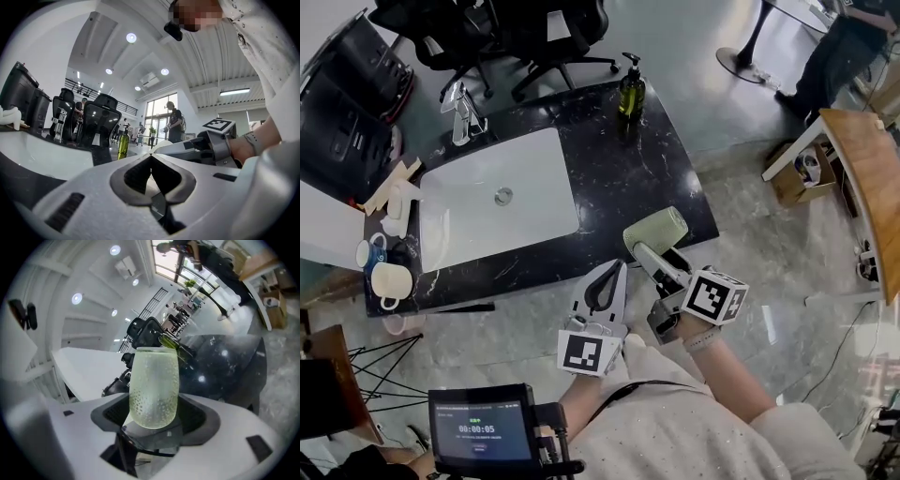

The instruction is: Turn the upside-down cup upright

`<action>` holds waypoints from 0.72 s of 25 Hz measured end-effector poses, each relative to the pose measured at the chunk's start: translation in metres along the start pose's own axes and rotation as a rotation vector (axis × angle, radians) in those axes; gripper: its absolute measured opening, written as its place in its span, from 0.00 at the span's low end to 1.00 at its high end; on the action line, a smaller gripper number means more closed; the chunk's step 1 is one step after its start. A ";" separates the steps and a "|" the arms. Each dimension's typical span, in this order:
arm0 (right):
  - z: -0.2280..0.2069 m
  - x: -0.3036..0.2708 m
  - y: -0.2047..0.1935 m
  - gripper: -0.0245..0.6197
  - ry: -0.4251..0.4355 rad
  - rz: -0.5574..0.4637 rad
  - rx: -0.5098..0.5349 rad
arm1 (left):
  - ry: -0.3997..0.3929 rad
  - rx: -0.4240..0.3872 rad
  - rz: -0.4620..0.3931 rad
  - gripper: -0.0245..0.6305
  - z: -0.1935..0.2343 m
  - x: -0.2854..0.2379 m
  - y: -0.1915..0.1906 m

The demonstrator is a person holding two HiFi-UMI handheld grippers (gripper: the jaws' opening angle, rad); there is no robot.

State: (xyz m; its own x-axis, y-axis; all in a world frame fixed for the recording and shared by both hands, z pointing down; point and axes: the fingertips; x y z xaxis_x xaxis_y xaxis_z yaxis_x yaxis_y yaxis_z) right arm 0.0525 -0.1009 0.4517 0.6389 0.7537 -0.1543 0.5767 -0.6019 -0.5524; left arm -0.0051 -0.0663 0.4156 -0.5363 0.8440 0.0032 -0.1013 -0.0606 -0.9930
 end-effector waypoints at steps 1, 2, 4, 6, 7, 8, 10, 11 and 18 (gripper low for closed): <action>0.002 -0.001 -0.002 0.52 0.031 -0.003 -0.055 | 0.004 -0.001 -0.001 0.05 0.002 0.001 0.001; 0.004 -0.002 -0.004 0.52 0.065 -0.005 -0.108 | 0.007 -0.007 -0.002 0.05 0.004 0.002 0.002; 0.002 -0.004 -0.007 0.52 0.118 -0.009 -0.228 | 0.014 -0.018 0.000 0.05 0.007 0.005 0.002; -0.001 -0.006 -0.012 0.52 0.161 -0.015 -0.373 | 0.020 -0.015 -0.008 0.05 0.007 0.006 0.007; -0.001 -0.007 -0.013 0.52 0.195 -0.021 -0.447 | 0.023 -0.004 -0.016 0.05 0.006 0.006 0.012; 0.001 -0.010 -0.014 0.52 0.237 -0.028 -0.519 | 0.025 0.012 -0.021 0.05 0.006 0.005 0.016; 0.005 -0.015 -0.015 0.52 0.331 -0.048 -0.656 | 0.029 0.028 -0.026 0.05 0.005 0.004 0.021; 0.007 -0.017 -0.016 0.52 0.375 -0.065 -0.722 | 0.029 0.027 -0.028 0.05 0.006 0.004 0.022; 0.007 -0.016 -0.013 0.52 0.615 -0.189 -1.065 | 0.029 0.011 -0.013 0.05 0.005 0.009 0.025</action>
State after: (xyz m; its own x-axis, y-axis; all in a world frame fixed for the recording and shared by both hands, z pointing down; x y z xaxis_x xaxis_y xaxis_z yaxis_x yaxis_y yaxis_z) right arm 0.0313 -0.1035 0.4555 0.4672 0.7764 0.4229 0.6278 -0.6281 0.4597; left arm -0.0164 -0.0631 0.3913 -0.5106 0.8597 0.0128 -0.1176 -0.0550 -0.9915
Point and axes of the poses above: the fingertips, and each gripper's own axes: x backward along the fingers, z to its left, y out of its top, and after that the axes turned 5 degrees about y, right-handed
